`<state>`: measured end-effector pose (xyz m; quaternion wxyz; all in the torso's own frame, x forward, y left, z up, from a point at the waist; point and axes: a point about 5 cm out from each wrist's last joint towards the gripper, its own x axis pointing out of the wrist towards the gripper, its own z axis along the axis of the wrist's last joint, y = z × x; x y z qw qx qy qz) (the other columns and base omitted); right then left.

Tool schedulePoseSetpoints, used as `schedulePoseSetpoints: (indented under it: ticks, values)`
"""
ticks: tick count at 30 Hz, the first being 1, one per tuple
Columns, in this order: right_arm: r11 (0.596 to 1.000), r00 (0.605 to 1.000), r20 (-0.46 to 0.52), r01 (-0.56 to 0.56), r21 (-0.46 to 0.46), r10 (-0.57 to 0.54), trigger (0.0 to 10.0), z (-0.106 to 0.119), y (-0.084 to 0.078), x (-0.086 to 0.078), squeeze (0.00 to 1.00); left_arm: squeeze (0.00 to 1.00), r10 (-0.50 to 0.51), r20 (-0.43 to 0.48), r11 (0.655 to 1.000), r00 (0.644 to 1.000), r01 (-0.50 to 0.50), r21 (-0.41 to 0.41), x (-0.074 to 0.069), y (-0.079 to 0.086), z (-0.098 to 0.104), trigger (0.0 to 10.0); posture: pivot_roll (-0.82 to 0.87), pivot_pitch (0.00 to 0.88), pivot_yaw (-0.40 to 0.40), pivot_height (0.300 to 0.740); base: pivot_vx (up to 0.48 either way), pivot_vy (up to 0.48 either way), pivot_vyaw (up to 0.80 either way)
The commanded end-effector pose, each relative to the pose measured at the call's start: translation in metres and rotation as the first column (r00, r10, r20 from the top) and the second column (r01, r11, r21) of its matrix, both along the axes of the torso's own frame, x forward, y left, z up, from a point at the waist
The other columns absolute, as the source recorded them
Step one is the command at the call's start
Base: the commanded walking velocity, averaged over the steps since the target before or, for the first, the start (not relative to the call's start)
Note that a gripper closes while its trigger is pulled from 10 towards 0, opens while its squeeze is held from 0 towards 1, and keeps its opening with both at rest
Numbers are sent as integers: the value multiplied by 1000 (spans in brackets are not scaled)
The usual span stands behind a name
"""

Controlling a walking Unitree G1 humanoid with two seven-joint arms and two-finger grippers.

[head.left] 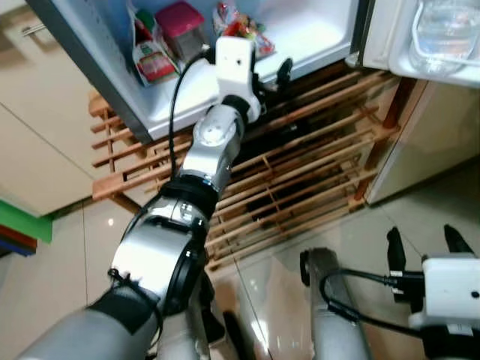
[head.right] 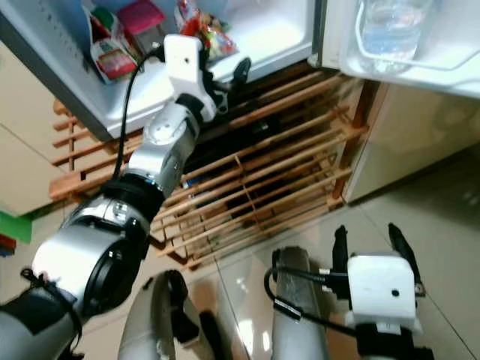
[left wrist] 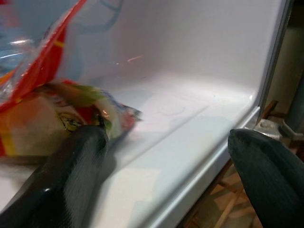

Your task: Restocking fridge

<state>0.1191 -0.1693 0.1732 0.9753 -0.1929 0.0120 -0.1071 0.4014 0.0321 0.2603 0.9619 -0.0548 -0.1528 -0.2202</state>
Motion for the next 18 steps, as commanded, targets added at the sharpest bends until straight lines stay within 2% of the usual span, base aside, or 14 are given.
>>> schedulePoseSetpoints:
  ticks: [1, 7, 16, 18]
  values:
    - [1000, 1000, 19, 12, 1, -12, 10000, 6, 1, -4, 0, 0, 19, -51, 1000, 999, -20, -14, 3, 0, -4, 10000, -478, 259, 252, 583, 0, 0, 0]
    - [1000, 1000, 20, 20, -14, -20, 10000, 7, 1, -5, 0, 0, 11, -45, 999, 999, -13, -30, 3, -9, 3, 10000, -490, 257, 253, 583, 0, 0, 0]
    - [1000, 999, 38, -10, -24, 11, 10000, 3, 0, 9, 0, 0, -37, 37, 998, 999, 38, -39, 2, 2, 9, 10000, -438, 198, 238, 583, 0, 0, 0]
    - [1000, 998, 51, -23, -20, 24, 10000, 3, 1, 15, 0, 0, -67, 53, 997, 996, 69, -41, 1, 8, 4, 10000, -415, 164, 232, 583, 0, 0, 0]
